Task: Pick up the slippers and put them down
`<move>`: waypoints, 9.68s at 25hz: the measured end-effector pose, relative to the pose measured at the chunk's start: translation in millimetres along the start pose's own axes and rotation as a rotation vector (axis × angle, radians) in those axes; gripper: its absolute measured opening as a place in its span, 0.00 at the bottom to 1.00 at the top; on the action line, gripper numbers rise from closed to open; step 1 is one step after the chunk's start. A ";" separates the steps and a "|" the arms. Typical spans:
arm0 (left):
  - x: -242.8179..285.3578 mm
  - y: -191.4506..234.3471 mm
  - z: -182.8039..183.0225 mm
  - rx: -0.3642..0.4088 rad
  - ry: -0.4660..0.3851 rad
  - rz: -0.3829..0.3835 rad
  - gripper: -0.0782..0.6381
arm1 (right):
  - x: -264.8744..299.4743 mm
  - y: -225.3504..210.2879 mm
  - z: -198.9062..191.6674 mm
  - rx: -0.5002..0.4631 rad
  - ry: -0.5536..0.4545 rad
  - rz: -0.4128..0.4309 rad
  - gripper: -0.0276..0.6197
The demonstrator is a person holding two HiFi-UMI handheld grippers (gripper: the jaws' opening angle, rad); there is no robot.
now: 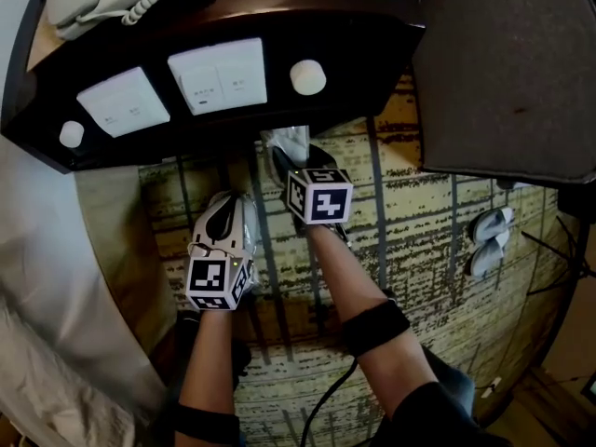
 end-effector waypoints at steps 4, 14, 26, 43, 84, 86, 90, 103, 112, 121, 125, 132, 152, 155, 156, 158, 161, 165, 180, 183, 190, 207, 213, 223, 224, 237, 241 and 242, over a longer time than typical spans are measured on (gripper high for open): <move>2.0 9.2 1.0 -0.003 -0.014 0.011 0.11 | 13.9 5.2 20.7 0.018 -0.031 0.006 0.44; 4.1 24.8 3.6 0.004 -0.043 0.026 0.11 | 36.6 0.1 39.5 0.093 -0.083 -0.071 0.46; 4.3 31.2 2.2 0.021 -0.046 0.029 0.11 | 48.4 -1.4 42.3 -0.011 -0.105 -0.166 0.54; -29.9 19.8 10.9 -0.015 -0.009 0.038 0.11 | 1.3 20.3 48.4 -0.196 -0.129 -0.272 0.78; -477.9 -186.4 487.8 0.123 -0.087 0.010 0.11 | -660.6 246.9 301.7 -0.346 -0.176 0.192 0.04; -484.6 -185.6 486.4 0.129 -0.088 0.010 0.11 | -670.1 246.5 301.6 -0.354 -0.179 0.194 0.04; -490.3 -185.3 482.0 0.141 -0.073 0.006 0.11 | -679.8 240.9 299.6 -0.371 -0.167 0.186 0.04; -493.3 -177.3 483.4 0.116 -0.075 0.011 0.11 | -679.4 238.1 289.5 -0.359 -0.134 0.188 0.04; -490.6 -172.5 480.6 0.124 -0.074 0.025 0.11 | -674.7 236.5 291.4 -0.356 -0.134 0.190 0.04; -486.7 -177.3 480.8 0.125 -0.074 0.018 0.11 | -671.3 237.6 287.6 -0.346 -0.129 0.195 0.04; -485.7 -178.4 477.9 0.118 -0.068 0.014 0.11 | -669.9 239.1 282.6 -0.341 -0.121 0.198 0.05; -479.7 -177.1 465.5 0.091 -0.038 0.011 0.11 | -660.3 237.1 273.5 -0.333 -0.102 0.205 0.05; -381.2 -121.7 290.1 -0.237 0.290 -0.096 0.53 | -503.7 251.7 155.4 -0.248 0.071 0.231 0.05; -352.6 -111.6 236.7 -0.302 0.328 -0.084 0.60 | -464.5 242.6 127.5 -0.245 0.105 0.235 0.04; -343.9 -108.3 217.5 -0.328 0.339 -0.075 0.63 | -451.2 239.1 117.1 -0.242 0.115 0.238 0.05; -325.5 -100.8 178.5 -0.380 0.354 -0.056 0.66 | -423.2 230.4 94.5 -0.242 0.134 0.244 0.05; -289.3 -84.4 119.0 -0.462 0.344 -0.016 0.67 | -373.0 212.1 59.7 -0.279 0.164 0.255 0.05; -246.1 -60.6 27.7 -0.515 0.375 0.014 0.68 | -308.9 191.8 8.0 -0.296 0.193 0.255 0.05; -112.7 15.0 -205.4 -0.488 0.534 -0.049 0.69 | -132.1 144.4 -152.6 -0.288 0.229 0.256 0.05; -94.4 23.1 -229.3 -0.501 0.553 -0.067 0.69 | -114.2 138.9 -172.2 -0.286 0.229 0.259 0.05; -58.9 27.2 -258.7 -0.528 0.566 -0.120 0.69 | -92.5 119.3 -196.1 -0.263 0.237 0.242 0.05; -58.5 18.8 -240.1 -0.668 0.423 -0.378 0.31 | -80.4 111.2 -194.2 -0.258 0.234 0.232 0.05; -78.7 18.3 -214.2 -0.677 0.379 -0.448 0.31 | -96.2 107.0 -175.5 -0.257 0.199 0.205 0.05; -60.8 34.9 -152.7 -0.644 0.300 -0.499 0.31 | -97.4 112.7 -144.3 -0.258 0.122 0.194 0.05; -55.1 39.2 -147.1 -0.643 0.291 -0.498 0.31 | -95.3 112.9 -141.7 -0.260 0.115 0.192 0.05; 22.4 101.7 -64.6 -0.664 0.147 -0.421 0.31 | -69.5 115.4 -117.8 -0.238 0.044 0.185 0.05; 43.6 116.7 -40.6 -0.721 0.071 -0.380 0.31 | -63.3 114.5 -113.8 -0.227 0.032 0.182 0.05; 48.2 120.8 -35.8 -0.733 0.056 -0.368 0.31 | -62.2 114.1 -113.2 -0.224 0.029 0.180 0.05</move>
Point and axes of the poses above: the fingertips, and each gripper's own axes: x forward along the fingers, y to its left, z out of its top, the point moved 5 cm from there along -x, backward along the fingers
